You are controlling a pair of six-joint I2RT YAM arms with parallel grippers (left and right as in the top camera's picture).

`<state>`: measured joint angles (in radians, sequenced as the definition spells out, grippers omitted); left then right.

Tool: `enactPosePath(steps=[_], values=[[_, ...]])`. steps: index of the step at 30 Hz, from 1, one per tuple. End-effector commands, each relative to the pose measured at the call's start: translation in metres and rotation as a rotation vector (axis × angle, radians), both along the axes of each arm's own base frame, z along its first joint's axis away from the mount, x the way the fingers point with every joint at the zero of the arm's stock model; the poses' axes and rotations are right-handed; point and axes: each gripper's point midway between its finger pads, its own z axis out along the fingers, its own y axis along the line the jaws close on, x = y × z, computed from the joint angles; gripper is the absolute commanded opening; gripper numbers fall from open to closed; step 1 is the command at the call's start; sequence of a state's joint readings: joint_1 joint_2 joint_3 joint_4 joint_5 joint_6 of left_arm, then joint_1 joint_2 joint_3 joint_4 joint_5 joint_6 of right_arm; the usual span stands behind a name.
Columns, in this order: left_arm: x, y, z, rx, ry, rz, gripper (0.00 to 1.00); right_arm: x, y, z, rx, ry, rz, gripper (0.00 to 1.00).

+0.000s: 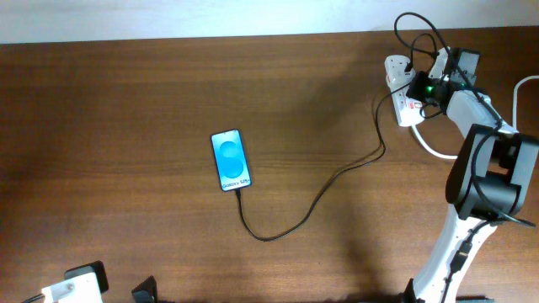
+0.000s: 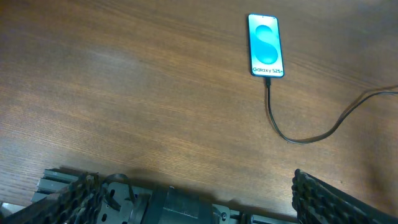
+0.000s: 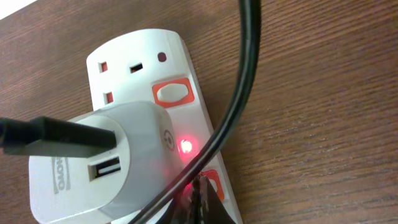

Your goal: Plug charger to phone and switch on socket

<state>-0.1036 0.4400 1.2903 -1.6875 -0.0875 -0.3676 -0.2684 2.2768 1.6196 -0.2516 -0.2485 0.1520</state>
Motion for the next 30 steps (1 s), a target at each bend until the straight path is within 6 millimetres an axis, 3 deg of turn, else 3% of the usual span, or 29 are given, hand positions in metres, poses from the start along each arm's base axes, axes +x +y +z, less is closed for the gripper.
enactPosePath(steps=[1,3,9,16,17,18,23,28,30], values=[[-0.001,0.003,0.000,0.004,-0.005,0.028,0.99,-0.047,0.147,-0.094,0.254,0.215,0.325,0.04],[-0.001,0.003,0.000,0.004,-0.005,0.028,0.99,-0.046,0.161,-0.085,0.329,0.184,0.375,0.04],[-0.001,0.003,0.000,0.004,-0.005,0.028,0.99,-0.052,0.169,-0.082,0.389,0.200,0.389,0.04],[-0.001,0.003,0.000,0.004,-0.005,0.028,0.99,-0.058,0.149,-0.088,0.382,0.251,0.311,0.04],[-0.001,0.003,0.000,0.004,-0.005,0.028,0.99,-0.054,0.132,-0.088,0.348,0.255,0.246,0.04],[-0.001,0.003,0.000,0.004,-0.005,0.028,0.99,-0.047,0.096,-0.082,0.278,0.244,0.135,0.04],[-0.001,0.003,0.000,0.004,-0.005,0.028,0.99,-0.033,0.032,-0.052,0.286,0.185,-0.063,0.04],[-0.001,0.003,0.000,0.004,-0.005,0.028,0.99,-0.041,-0.011,-0.040,0.207,0.189,-0.196,0.04],[-0.001,0.003,0.000,0.004,-0.005,0.028,0.99,-0.042,-0.012,-0.033,0.200,0.188,-0.197,0.04]])
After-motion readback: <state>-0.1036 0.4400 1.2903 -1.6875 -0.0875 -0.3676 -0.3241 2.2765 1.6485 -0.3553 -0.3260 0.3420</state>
